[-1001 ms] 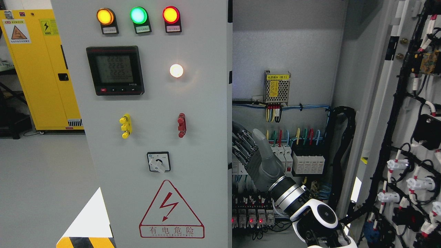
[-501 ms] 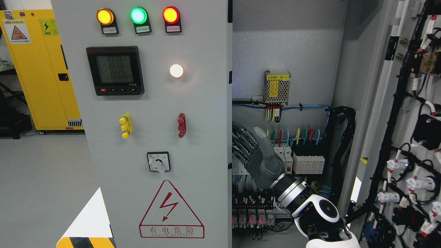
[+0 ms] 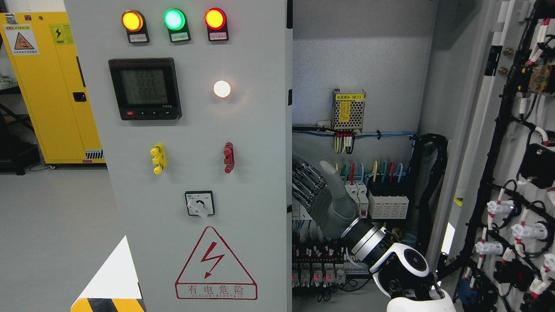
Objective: Open door with both hands
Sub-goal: 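Hook the right hand fingers behind the indicator-light door edge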
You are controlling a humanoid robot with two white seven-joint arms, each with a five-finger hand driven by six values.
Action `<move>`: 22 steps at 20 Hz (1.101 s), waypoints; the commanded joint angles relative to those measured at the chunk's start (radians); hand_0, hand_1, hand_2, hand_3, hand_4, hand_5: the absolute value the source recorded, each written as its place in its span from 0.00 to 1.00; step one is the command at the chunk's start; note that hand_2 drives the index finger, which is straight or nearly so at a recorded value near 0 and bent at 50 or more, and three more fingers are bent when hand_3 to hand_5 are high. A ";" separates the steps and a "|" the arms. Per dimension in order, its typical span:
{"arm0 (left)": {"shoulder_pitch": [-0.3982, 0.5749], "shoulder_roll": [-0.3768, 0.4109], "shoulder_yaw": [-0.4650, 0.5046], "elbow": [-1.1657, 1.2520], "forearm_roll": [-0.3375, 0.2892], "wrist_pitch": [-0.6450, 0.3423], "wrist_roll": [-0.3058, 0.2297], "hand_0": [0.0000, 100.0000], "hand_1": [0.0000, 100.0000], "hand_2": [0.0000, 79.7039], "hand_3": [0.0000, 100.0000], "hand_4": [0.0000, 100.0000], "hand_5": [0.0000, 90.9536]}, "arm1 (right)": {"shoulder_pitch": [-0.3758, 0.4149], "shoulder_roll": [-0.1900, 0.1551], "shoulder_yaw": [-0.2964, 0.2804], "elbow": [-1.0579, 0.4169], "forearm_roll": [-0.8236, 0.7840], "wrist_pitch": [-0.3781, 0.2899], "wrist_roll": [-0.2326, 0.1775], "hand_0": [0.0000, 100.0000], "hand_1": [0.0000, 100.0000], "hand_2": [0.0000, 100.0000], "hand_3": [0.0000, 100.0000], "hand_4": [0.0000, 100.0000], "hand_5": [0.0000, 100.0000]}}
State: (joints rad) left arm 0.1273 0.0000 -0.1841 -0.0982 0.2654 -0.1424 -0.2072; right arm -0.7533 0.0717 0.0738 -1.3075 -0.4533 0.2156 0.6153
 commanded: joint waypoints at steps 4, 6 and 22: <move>0.000 0.021 0.000 0.000 0.000 0.000 0.000 0.36 0.23 0.00 0.00 0.00 0.00 | -0.018 0.002 -0.020 0.014 -0.001 0.014 0.040 0.21 0.11 0.00 0.00 0.00 0.00; 0.000 0.021 0.000 0.000 0.000 0.000 0.000 0.36 0.23 0.00 0.00 0.00 0.00 | -0.021 0.002 -0.020 0.014 -0.001 0.031 0.041 0.21 0.11 0.00 0.00 0.00 0.00; 0.000 0.026 -0.001 0.000 0.000 0.000 0.000 0.36 0.22 0.00 0.00 0.00 0.00 | -0.034 -0.001 -0.017 0.020 0.001 0.034 0.097 0.21 0.11 0.00 0.00 0.00 0.00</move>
State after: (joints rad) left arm 0.1273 0.0000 -0.1847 -0.0982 0.2649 -0.1424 -0.2085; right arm -0.7858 0.0726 0.0575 -1.2893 -0.4519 0.2494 0.7083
